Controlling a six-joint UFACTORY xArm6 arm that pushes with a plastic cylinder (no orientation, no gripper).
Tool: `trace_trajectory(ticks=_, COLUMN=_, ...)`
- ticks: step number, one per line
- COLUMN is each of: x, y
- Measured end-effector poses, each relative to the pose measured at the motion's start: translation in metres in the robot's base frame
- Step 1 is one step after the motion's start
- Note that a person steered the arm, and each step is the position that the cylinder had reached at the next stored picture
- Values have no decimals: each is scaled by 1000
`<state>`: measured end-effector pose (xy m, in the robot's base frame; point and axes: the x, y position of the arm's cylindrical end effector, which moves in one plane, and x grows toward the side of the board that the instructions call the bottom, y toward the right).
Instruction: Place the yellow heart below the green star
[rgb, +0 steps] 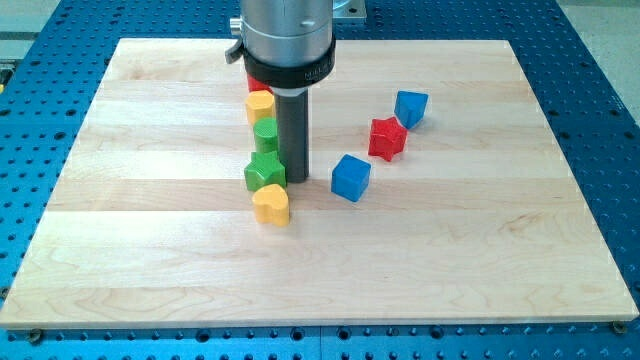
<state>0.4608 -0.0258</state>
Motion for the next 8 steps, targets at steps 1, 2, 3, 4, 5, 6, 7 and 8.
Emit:
trace_trajectory(ticks=1, x=32, y=0)
trace_trajectory(ticks=2, x=64, y=27)
trace_trajectory(ticks=3, x=108, y=32)
trace_trajectory(ticks=4, x=130, y=3)
trace_trajectory(ticks=5, x=120, y=-38)
trace_trajectory(ticks=6, x=96, y=-57)
trace_trajectory(ticks=7, x=84, y=-58)
trace_trajectory(ticks=8, x=78, y=-69)
